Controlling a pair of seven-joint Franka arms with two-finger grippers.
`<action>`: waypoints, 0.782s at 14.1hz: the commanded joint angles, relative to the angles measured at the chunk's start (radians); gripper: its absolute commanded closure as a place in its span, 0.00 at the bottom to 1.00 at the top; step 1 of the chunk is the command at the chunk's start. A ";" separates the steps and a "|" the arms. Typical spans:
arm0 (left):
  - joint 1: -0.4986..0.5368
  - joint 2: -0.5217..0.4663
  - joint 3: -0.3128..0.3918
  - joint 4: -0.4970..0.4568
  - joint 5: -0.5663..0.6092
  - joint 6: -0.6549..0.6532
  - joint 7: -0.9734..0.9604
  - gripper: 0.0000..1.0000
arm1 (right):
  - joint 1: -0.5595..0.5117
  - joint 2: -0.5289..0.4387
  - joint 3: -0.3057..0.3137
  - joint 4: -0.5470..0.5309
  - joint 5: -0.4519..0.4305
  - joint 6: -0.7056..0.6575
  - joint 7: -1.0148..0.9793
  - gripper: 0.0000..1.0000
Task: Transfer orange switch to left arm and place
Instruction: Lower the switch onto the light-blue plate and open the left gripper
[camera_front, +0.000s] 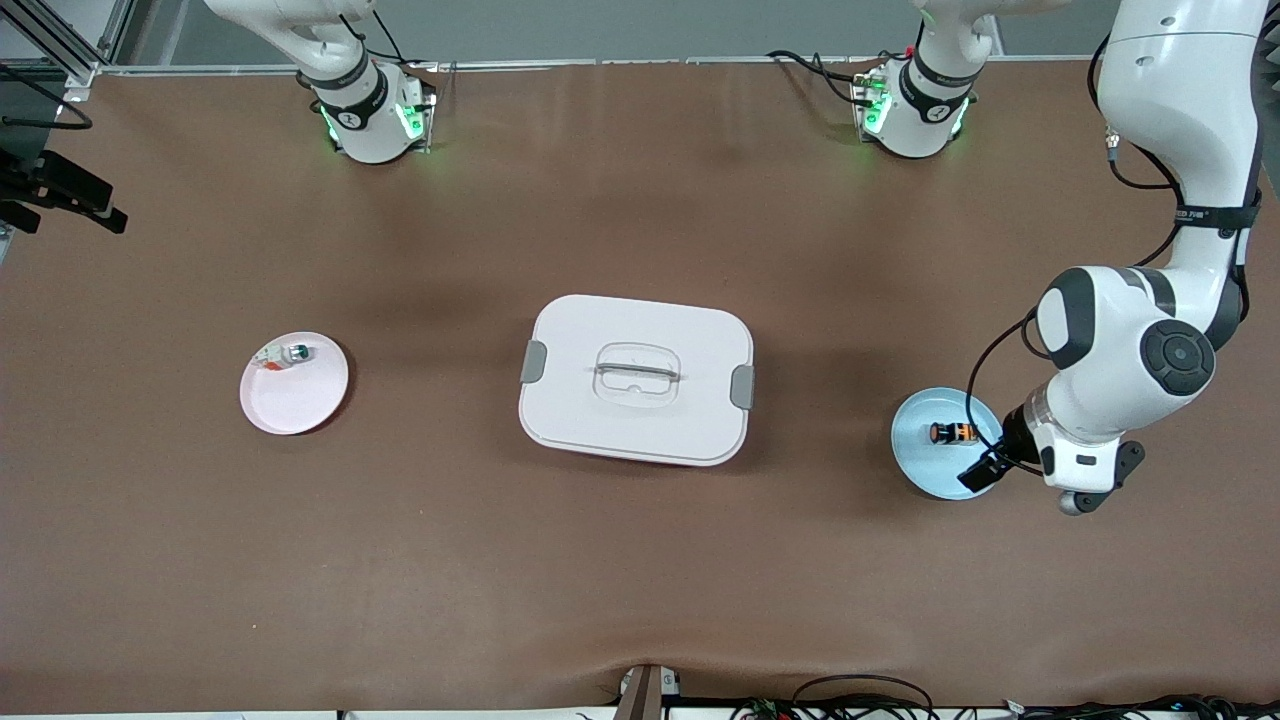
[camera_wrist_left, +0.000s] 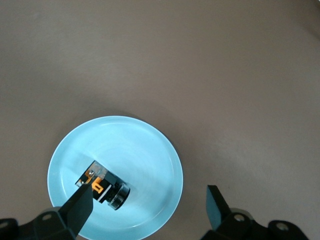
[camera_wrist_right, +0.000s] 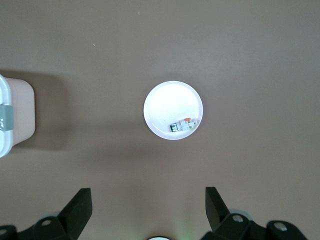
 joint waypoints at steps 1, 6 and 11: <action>-0.009 -0.001 0.002 0.024 -0.035 -0.001 0.136 0.00 | 0.011 -0.026 -0.001 -0.022 -0.023 -0.004 0.021 0.00; -0.018 -0.001 0.010 0.048 -0.078 -0.001 0.315 0.00 | 0.010 -0.019 -0.003 -0.019 -0.023 -0.004 0.021 0.00; -0.023 -0.014 0.016 0.047 -0.058 0.034 0.478 0.00 | 0.013 -0.018 -0.001 -0.017 -0.023 0.005 0.006 0.00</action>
